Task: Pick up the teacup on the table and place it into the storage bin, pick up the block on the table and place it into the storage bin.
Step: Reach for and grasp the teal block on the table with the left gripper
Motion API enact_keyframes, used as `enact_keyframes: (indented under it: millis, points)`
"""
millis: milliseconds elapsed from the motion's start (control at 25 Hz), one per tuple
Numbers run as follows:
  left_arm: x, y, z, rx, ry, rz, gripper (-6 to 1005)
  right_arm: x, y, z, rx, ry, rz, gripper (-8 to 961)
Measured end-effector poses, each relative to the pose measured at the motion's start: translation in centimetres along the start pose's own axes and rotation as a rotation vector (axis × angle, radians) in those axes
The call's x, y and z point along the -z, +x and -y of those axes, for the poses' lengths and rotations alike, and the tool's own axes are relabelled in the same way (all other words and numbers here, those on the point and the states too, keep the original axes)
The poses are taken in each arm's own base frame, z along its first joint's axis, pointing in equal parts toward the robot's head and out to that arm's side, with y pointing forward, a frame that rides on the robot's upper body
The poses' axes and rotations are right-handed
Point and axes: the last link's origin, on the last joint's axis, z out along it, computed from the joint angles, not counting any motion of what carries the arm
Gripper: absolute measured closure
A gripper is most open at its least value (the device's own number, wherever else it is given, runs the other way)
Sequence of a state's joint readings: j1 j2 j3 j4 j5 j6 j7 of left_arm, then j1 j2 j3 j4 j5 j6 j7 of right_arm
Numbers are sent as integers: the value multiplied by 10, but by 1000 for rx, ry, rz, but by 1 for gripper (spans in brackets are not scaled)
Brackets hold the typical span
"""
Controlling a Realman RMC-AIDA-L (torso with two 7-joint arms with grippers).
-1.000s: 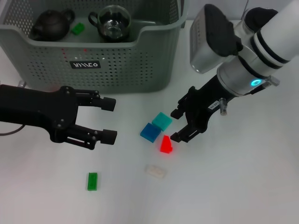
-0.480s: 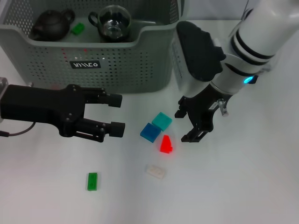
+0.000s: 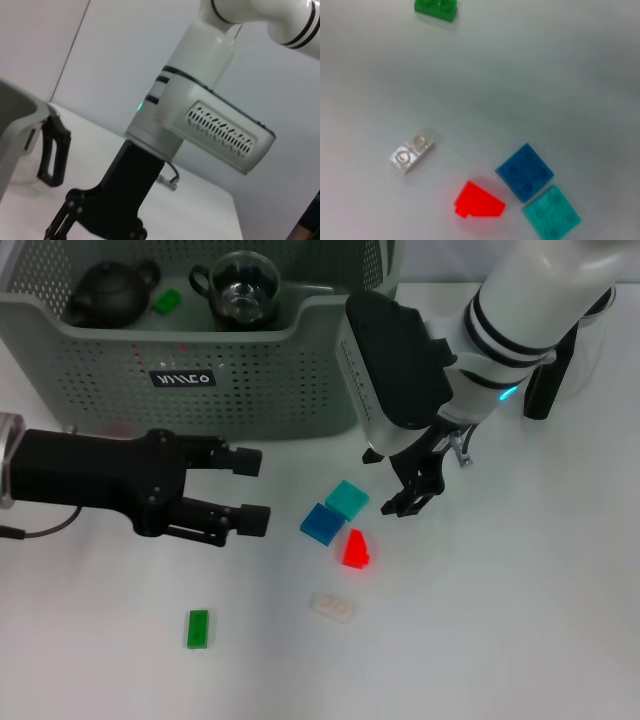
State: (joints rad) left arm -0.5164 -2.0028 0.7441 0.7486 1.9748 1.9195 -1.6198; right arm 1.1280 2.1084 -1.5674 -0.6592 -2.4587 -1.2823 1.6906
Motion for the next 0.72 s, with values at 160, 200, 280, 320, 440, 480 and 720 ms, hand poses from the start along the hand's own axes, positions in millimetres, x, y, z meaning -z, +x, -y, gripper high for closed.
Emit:
enact_keyframes:
  millis: [160, 200, 280, 320, 440, 480, 720]
  points:
    - [8, -4, 1, 10, 19, 19, 110, -6, -5, -2, 9, -3, 24, 268]
    - [9, -5, 1, 12, 22, 21, 110, -8, -6, -3, 11, -4, 29, 268]
    - [11, -6, 0, 16, 24, 21, 110, -11, -8, -4, 15, -4, 37, 268]
    - [11, -6, 0, 16, 25, 21, 110, -12, -9, -5, 17, -2, 39, 268]
    - [12, -7, 1, 18, 27, 24, 110, -14, -11, -4, 26, 9, 42, 268]
    - [12, -7, 1, 18, 27, 24, 110, -15, -11, -4, 30, 15, 41, 268]
    - [13, -8, 1, 20, 31, 25, 110, -20, -9, -3, 34, 31, 30, 268]
